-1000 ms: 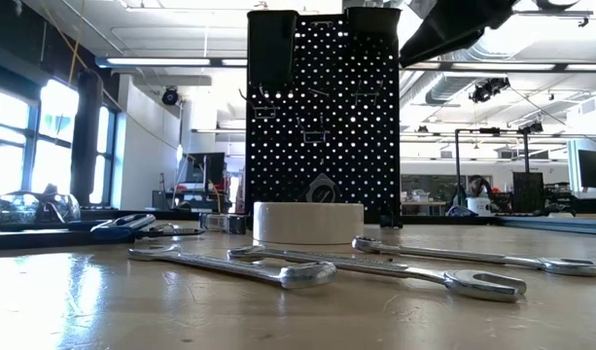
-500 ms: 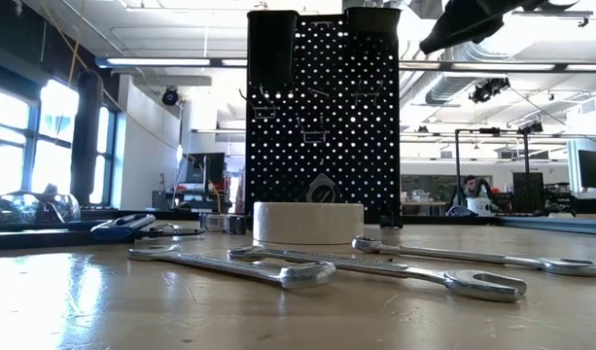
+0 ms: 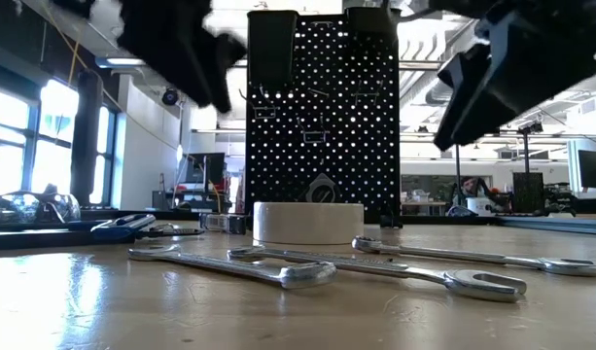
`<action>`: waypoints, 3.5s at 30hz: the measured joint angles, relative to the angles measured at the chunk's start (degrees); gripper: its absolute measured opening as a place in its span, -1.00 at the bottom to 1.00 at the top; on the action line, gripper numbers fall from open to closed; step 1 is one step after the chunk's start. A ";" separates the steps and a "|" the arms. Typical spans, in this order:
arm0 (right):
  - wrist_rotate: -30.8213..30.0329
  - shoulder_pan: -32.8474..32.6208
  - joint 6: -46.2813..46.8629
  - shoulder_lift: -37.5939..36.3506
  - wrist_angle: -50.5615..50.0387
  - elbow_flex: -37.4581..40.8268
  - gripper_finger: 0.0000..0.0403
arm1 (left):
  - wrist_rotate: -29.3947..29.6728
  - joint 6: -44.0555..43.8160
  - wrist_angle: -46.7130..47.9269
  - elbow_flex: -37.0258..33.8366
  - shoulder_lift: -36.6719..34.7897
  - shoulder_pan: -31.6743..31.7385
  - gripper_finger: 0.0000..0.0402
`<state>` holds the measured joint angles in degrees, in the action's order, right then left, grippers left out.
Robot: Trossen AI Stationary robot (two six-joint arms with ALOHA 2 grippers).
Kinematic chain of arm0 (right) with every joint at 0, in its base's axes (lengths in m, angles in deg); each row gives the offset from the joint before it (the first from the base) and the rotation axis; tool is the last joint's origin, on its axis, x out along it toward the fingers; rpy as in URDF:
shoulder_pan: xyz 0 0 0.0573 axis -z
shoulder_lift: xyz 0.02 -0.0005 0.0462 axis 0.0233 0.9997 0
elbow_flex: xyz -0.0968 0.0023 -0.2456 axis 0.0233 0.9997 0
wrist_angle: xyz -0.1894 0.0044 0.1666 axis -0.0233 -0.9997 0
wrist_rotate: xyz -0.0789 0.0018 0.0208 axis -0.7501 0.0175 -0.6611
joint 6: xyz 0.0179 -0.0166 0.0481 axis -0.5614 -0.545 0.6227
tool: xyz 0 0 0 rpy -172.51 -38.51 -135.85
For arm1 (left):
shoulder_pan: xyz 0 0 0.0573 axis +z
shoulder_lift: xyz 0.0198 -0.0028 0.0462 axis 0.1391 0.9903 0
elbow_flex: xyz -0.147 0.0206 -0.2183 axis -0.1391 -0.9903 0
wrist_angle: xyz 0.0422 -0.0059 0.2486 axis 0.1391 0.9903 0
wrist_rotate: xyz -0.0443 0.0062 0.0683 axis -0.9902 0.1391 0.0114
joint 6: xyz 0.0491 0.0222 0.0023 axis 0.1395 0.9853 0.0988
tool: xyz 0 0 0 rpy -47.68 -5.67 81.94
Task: Hang tools onto peg board
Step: Hang the silver wrench on the peg board
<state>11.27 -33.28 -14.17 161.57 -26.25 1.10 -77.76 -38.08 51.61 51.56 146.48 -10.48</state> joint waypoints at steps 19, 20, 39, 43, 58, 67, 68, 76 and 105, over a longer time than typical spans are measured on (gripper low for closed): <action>5.02 1.57 -5.14 9.60 28.90 0.00 -0.31 | -7.55 4.24 -35.87 -15.73 7.33 -3.60 -0.39; 5.08 1.47 -5.14 10.52 30.83 0.00 -0.31 | -7.53 4.60 -36.53 -15.76 8.18 -3.81 -0.39; -0.80 1.18 -2.21 22.26 26.60 -8.90 -0.04 | -7.40 5.75 -51.20 -15.73 17.70 -3.59 -0.07; -0.36 1.20 0.13 22.35 25.95 -8.92 -0.04 | -7.63 4.12 -54.65 -15.65 20.00 -3.28 -0.06; -1.90 0.58 5.63 26.86 25.32 -9.24 -0.07 | -8.68 -0.54 -57.90 -15.60 22.60 -1.23 -0.37; -4.08 0.95 5.55 26.94 19.30 -9.28 -0.49 | -9.92 -0.53 -55.74 -15.58 22.58 -1.34 -0.34; -4.08 1.02 5.51 26.94 19.06 -9.27 -0.55 | -9.97 -0.53 -55.72 -15.58 22.58 -1.34 -0.33; -4.36 1.05 3.82 27.02 18.06 -9.61 -0.89 | -10.23 0.09 -54.46 -15.77 20.78 -0.69 -0.30; -11.41 0.83 -7.76 27.44 -2.24 -24.87 -0.90 | -21.99 -7.02 -55.94 -15.78 19.67 4.85 -0.30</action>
<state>-0.13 -32.45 -21.93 189.01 -28.48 -23.77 -99.74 -45.10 -4.33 35.78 166.15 -5.63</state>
